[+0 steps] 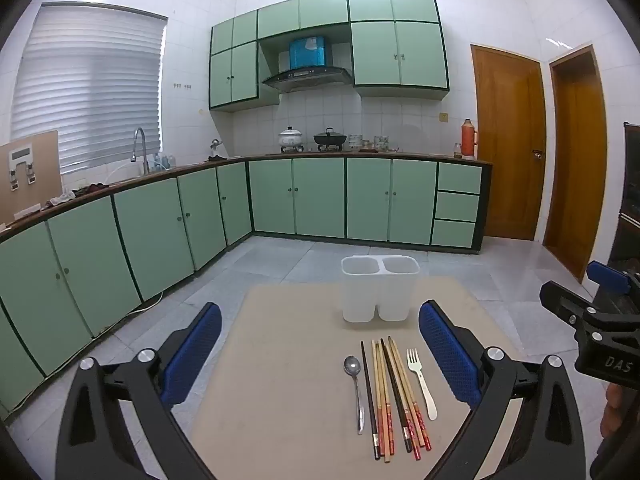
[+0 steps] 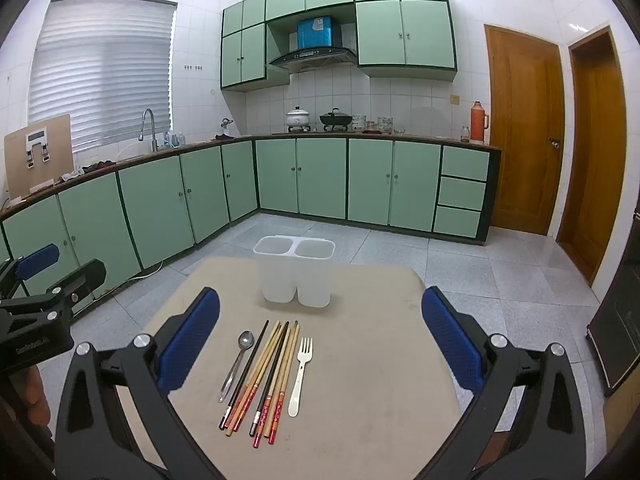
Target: Organize utensils
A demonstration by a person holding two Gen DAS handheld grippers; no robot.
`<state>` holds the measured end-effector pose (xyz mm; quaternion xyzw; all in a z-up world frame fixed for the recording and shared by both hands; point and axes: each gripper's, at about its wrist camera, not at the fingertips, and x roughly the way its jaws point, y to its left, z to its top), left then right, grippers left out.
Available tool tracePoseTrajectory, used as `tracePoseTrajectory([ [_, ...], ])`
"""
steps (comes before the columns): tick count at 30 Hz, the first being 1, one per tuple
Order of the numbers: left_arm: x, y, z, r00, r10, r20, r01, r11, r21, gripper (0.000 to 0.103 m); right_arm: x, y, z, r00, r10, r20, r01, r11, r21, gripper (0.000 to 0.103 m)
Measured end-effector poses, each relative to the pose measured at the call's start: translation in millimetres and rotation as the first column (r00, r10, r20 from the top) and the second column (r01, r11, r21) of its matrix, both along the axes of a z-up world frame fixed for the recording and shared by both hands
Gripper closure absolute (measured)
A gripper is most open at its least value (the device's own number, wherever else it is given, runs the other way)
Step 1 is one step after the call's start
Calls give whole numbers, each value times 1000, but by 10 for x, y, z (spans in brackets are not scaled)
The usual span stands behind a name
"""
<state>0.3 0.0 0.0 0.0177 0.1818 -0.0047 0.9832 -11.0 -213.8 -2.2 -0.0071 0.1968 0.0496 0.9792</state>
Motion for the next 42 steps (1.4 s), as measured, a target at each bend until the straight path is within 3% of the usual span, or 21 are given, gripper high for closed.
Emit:
tracePoseTrajectory([
  [42,28,45,-3,1000,7,2,-7,1000,-1,6,6,-12,10,1000,-1,2,1,1000,10,5],
])
